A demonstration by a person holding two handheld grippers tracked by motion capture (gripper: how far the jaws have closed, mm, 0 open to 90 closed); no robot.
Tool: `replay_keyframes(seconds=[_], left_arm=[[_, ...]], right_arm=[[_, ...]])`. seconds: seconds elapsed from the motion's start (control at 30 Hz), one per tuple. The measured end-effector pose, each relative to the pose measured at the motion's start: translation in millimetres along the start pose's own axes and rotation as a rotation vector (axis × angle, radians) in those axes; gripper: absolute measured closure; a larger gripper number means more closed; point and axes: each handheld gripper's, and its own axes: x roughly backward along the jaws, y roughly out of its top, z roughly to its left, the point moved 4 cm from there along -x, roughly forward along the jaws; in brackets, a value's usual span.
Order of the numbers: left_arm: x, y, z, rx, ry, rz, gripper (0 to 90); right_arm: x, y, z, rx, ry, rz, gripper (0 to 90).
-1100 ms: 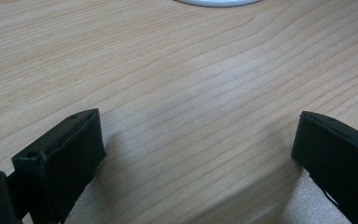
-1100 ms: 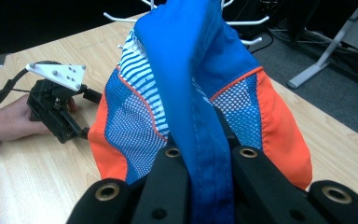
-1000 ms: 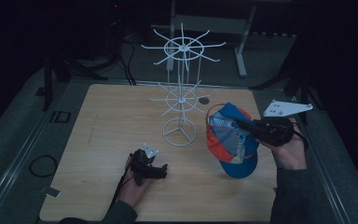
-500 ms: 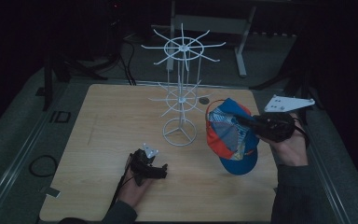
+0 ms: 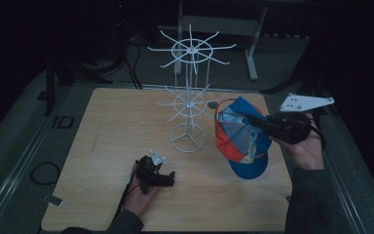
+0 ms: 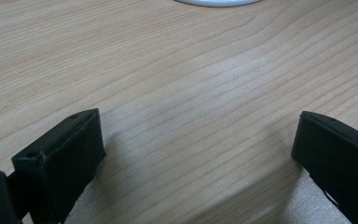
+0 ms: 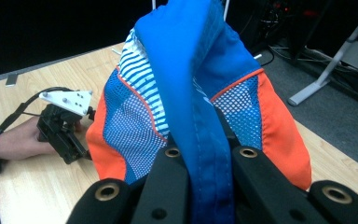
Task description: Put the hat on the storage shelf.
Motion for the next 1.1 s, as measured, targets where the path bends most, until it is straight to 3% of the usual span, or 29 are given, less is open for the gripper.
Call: replay_keyframes(seconds=[1.1], left_arm=[[0.2,-0.1,0.2,-0.003,0.001,0.002,2.6]], right_arm=[[13.2,30.7,-0.8,0.024,-0.005,-0.066,88.7]])
